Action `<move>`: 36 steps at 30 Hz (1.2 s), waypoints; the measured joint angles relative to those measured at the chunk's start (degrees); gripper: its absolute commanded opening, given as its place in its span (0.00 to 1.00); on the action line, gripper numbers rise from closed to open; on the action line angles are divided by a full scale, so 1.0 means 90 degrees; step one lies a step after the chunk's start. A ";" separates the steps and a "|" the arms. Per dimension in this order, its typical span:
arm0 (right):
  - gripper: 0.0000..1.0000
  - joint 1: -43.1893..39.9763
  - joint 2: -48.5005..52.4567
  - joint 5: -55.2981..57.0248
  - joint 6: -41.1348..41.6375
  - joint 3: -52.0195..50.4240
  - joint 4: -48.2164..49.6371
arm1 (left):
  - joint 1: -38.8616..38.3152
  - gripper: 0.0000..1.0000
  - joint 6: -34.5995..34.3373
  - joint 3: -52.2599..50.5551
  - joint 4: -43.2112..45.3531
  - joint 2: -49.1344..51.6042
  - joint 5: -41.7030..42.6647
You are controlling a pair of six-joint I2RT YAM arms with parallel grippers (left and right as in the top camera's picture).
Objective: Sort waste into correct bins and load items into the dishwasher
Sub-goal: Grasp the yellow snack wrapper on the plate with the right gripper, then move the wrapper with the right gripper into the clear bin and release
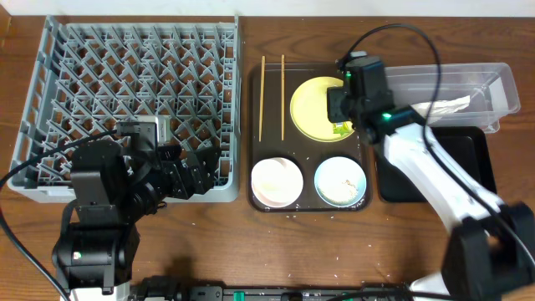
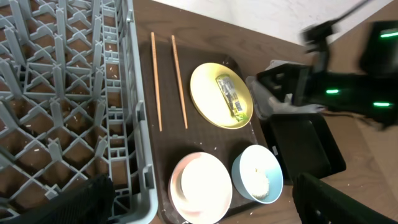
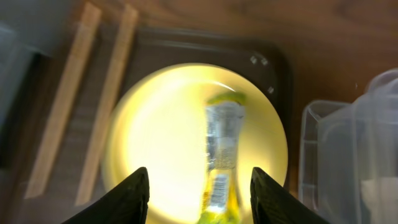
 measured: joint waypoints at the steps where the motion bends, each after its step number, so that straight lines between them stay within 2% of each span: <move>1: 0.53 0.0000 0.0214 0.0097 -0.0032 0.0000 0.0075 | 0.0000 0.93 0.0000 0.0000 0.0002 0.0000 0.0000; 5: 0.53 0.0000 0.0971 0.0340 -0.0095 -0.0007 0.0559 | 0.0000 0.93 0.0000 0.0000 0.0000 0.0000 0.0000; 8: 0.46 0.0000 0.1358 0.0432 -0.0117 -0.0007 0.0811 | 0.0000 0.93 0.0000 0.0000 0.0000 0.0000 0.0000; 14: 0.02 0.0000 0.1836 0.0483 -0.0104 -0.0019 0.0857 | 0.0000 0.93 0.0000 0.0000 0.0000 0.0000 0.0000; 20: 0.01 -0.0005 0.1511 0.0381 0.0415 -0.0024 0.0704 | 0.0000 0.93 0.0000 0.0000 -0.0002 0.0000 0.0000; 26: 0.01 -0.0202 -0.0095 0.0325 0.1294 -0.0029 0.0520 | 0.0000 0.93 0.0000 0.0000 -0.0005 0.0000 0.0000; 30: 0.01 -0.0772 -0.1117 0.0631 0.2448 0.0017 0.0039 | 0.0000 0.93 0.0000 0.0000 -0.0002 0.0000 0.0000; 36: 0.01 -0.1819 -0.0986 0.0974 0.3757 0.0027 -0.0454 | 0.0000 0.93 0.0000 0.0000 -0.0002 0.0000 0.0000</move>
